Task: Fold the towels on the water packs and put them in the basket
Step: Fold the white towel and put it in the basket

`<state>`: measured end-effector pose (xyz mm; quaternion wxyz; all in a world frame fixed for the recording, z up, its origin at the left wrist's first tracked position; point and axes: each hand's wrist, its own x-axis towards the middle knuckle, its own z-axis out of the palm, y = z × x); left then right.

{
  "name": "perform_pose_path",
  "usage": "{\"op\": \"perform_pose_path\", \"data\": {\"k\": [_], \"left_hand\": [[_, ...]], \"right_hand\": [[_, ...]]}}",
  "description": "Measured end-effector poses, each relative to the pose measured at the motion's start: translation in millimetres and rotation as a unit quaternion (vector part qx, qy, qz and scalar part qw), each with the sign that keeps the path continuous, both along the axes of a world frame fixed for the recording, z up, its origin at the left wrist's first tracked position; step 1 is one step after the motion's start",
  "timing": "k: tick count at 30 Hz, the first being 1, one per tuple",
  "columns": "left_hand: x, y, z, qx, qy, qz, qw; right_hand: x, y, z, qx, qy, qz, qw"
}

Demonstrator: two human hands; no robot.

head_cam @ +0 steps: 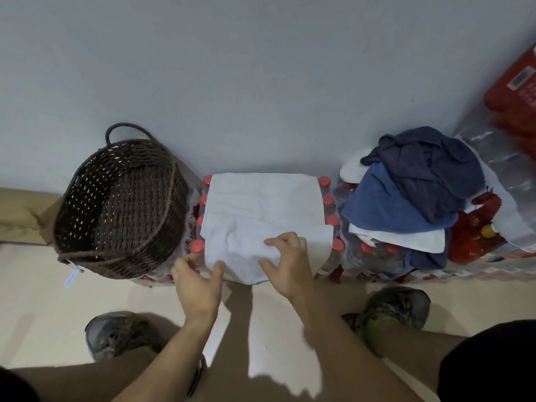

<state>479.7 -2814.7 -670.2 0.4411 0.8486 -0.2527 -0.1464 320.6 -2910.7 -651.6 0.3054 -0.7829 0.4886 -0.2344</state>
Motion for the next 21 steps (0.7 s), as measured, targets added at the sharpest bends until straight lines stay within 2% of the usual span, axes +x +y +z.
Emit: {"op": "perform_pose_path", "data": {"k": [2, 5, 11, 15, 18, 21], "left_hand": [[-2, 5, -12, 0.047, 0.103, 0.015, 0.993], [-1, 4, -19, 0.053, 0.223, 0.005, 0.973], [6, -2, -14, 0.048, 0.215, -0.033, 0.975], [7, -7, 1, 0.109, 0.182, -0.081, 0.974], [9, -20, 23, 0.157, 0.217, -0.15, 0.952], [9, -35, 50, 0.131, 0.256, -0.195, 0.938]], "right_hand": [[2, -2, -3, -0.002, 0.0, -0.011, 1.0], [3, -5, -3, 0.004, -0.008, -0.023, 1.0], [1, -5, -1, 0.026, 0.005, -0.001, 1.0], [-1, -9, 11, 0.058, -0.046, -0.003, 0.997], [0, -14, 31, 0.111, -0.114, -0.035, 0.987], [-3, -22, 57, 0.225, -0.104, 0.043, 0.968]]}}
